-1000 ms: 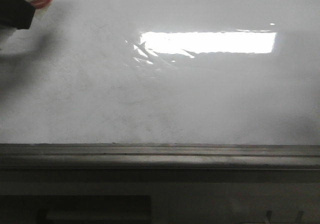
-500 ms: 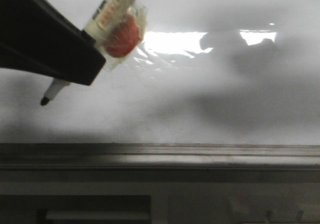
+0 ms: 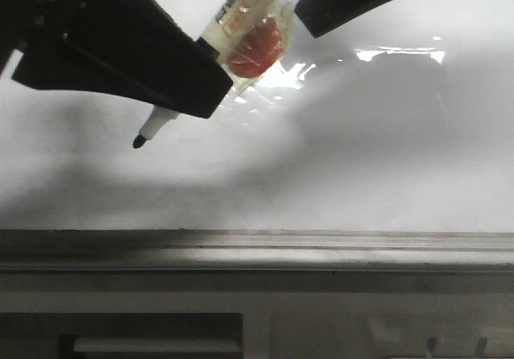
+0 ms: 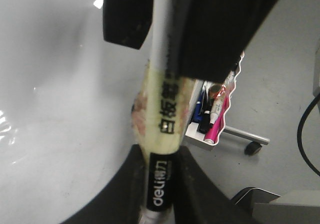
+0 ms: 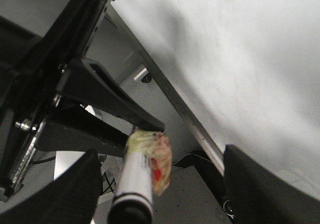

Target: Write number 6 on whiteboard

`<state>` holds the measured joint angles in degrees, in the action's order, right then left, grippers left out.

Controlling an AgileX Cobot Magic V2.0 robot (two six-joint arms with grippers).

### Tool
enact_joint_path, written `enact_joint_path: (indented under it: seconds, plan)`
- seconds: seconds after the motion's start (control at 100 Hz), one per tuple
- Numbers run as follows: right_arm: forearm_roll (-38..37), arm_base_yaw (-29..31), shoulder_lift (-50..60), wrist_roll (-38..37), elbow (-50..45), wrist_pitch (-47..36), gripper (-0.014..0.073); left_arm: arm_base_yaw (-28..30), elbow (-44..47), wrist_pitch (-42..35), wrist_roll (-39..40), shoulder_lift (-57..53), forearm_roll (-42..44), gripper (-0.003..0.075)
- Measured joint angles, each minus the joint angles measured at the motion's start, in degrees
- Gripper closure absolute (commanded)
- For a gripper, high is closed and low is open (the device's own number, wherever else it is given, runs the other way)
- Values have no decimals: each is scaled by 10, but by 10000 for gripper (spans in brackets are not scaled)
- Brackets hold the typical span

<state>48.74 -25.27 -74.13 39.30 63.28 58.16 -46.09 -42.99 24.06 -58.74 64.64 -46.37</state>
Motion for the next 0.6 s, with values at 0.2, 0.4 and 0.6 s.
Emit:
enact_joint_path:
  seconds: [0.2,0.4,0.6]
  plan:
    - [8,0,-3,24,1,0,557,0,-3,-6,1,3,0,740]
    - [16,-4,-3,39,2,7,657,0,-3,-10,1,3,0,651]
    - [11,-4,-1,51,2,8,645,4,-15,-13,1,3,-14,183]
